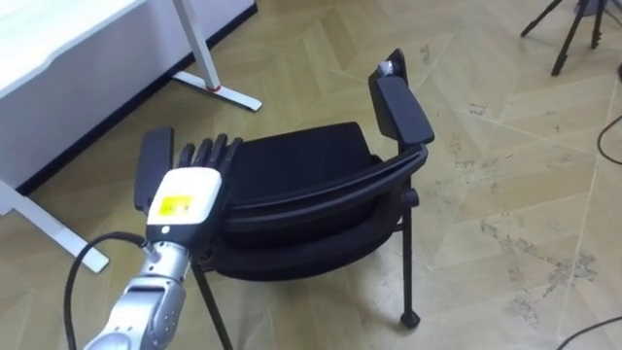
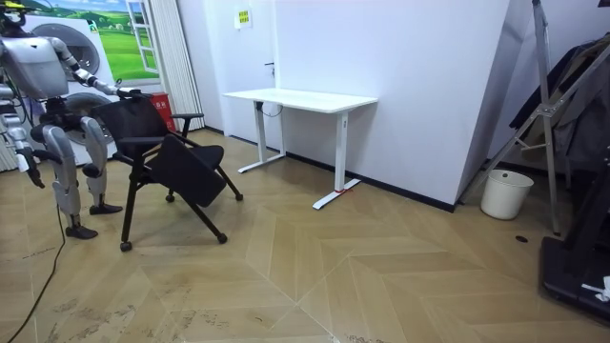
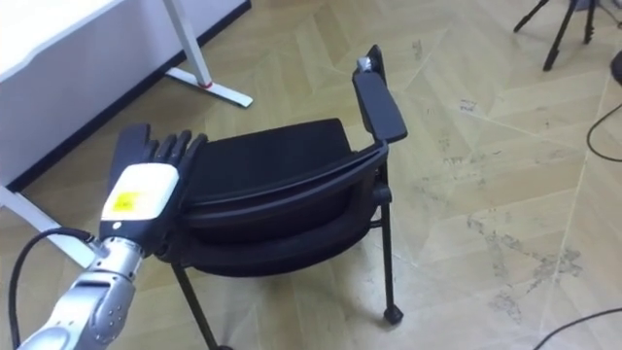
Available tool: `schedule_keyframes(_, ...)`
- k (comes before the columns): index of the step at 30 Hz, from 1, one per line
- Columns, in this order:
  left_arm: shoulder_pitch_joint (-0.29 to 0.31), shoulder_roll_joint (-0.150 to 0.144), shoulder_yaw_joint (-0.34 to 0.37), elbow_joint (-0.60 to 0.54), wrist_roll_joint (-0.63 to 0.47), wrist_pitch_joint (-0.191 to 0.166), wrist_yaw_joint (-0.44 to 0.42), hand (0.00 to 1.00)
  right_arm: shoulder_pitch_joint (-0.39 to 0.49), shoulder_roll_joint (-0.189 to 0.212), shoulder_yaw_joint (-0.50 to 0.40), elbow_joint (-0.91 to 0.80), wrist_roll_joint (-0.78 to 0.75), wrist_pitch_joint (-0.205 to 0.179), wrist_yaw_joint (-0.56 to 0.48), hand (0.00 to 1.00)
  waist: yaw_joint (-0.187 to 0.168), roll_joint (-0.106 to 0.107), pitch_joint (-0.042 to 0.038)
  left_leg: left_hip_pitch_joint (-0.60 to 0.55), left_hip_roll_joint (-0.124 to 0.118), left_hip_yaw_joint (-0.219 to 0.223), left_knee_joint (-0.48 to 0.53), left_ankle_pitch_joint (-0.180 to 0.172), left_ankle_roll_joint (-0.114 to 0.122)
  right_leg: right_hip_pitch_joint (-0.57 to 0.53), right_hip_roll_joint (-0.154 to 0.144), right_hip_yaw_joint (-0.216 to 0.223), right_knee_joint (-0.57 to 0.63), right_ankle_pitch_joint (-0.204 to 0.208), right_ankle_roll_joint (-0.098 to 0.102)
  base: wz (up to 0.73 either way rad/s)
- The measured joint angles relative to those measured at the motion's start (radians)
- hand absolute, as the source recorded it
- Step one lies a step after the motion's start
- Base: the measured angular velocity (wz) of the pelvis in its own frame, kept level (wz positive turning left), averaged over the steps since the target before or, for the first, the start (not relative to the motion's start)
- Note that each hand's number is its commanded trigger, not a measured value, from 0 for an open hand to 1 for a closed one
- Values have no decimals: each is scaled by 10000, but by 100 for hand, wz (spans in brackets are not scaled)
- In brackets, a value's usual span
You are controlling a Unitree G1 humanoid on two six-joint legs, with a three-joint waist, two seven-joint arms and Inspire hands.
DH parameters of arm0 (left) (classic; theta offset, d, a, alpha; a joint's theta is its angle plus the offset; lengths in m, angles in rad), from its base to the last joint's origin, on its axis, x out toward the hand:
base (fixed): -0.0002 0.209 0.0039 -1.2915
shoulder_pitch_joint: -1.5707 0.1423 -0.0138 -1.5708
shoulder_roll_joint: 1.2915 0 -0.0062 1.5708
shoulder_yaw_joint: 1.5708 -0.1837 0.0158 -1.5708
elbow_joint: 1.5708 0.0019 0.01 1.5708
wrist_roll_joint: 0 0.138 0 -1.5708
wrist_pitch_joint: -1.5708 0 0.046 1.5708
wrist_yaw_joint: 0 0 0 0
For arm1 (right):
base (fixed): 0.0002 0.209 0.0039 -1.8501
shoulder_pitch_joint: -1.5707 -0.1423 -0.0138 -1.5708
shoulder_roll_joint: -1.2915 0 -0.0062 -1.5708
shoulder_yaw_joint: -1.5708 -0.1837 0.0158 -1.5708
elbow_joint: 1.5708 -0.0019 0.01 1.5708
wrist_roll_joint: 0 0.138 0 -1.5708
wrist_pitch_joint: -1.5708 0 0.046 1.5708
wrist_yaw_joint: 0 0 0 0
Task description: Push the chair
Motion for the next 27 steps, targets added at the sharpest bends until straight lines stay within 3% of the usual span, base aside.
schedule_keyframes(2, -11, 0, 3, 247, -261, -15, 33, 0, 1, -6, -8, -1, 21, 3, -30, 0, -38, 58, -37, 96, -1, 66, -13, 0, 0, 63, 1, 26, 11, 0, 0, -11)
schedule_keyframes(5, -123, 0, 6, 463, -679, -49, 22, 0, 1, 5, -30, -28, 13, 34, -53, 0, -69, 49, -32, 215, 17, 198, -83, 0, 0, 96, 28, 137, 45, 0, 0, -5)
schedule_keyframes(12, -154, -126, 237, 621, -676, -2, -12, 0, 7, 7, -354, -86, -42, 252, -433, 0, 16, -18, -40, 254, 4, 472, -88, 0, 1, -42, 48, 505, 68, 17, 34, -12)
schedule_keyframes(18, -150, -211, 256, 414, -677, 196, -111, 0, -36, 8, -366, -87, -34, 255, -543, 0, 13, -71, -44, 235, 3, 480, -91, 0, 1, -67, 51, 511, 64, 16, 35, -1)
schedule_keyframes(19, -146, -264, 299, 346, -676, 239, -176, 37, -40, 8, -366, -87, -33, 255, -558, 0, 20, -93, -47, 233, 2, 480, -92, 0, 1, -64, 51, 510, 60, 16, 35, 0)
schedule_keyframes(20, -138, -286, 331, 323, -676, 241, -196, 100, -42, 9, -366, -85, -25, 256, -558, 0, 19, -104, -49, 233, 3, 480, -92, 0, 1, -60, 51, 509, 54, 17, 35, 0)
schedule_keyframes(27, -131, -395, 475, 228, -583, 305, -340, 100, -62, 29, -371, -90, 39, 401, -526, 0, 14, -194, -63, 223, 1, 460, -91, 0, 1, -41, 52, 478, 21, 20, 40, 1)
